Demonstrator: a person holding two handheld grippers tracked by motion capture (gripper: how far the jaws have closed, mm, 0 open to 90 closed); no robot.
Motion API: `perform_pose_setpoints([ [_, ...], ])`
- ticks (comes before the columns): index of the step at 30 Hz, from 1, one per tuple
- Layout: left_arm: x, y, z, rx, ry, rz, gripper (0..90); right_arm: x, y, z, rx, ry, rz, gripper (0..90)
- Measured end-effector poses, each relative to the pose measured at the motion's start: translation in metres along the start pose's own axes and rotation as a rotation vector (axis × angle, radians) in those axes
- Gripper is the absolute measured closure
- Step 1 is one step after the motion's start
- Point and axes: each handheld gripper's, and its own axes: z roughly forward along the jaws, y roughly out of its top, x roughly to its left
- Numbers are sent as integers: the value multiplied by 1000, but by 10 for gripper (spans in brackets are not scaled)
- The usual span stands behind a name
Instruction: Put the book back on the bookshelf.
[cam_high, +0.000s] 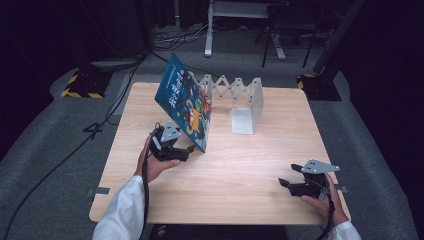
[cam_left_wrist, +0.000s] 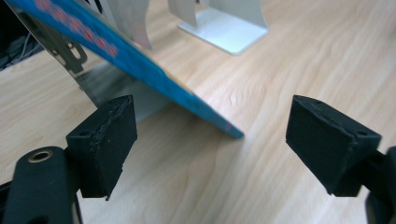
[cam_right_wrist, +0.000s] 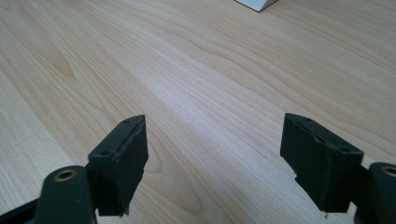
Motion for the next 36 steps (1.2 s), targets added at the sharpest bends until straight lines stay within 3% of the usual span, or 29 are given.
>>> perform_pose_setpoints([
  [2, -4, -5, -6, 35, -3, 55, 164, 1, 1, -1, 6, -11, -6, 231],
  [6, -8, -11, -12, 57, -4, 75, 167, 4, 4, -3, 22, -19, -27, 204],
  [10, -13, -18, -20, 100, 7, 120, 170, 6, 6, -6, 20, -31, -35, 202],
  [15, -19, -25, -31, 134, 21, 158, 167, 9, 10, -9, 44, -39, -61, 229],
  [25, -24, -45, -47, 177, 17, 168, 168, 10, 8, -17, 56, -64, -77, 222],
  [36, -21, -78, -65, 202, 44, 124, 170, 9, -1, -20, 86, -77, -83, 210],
])
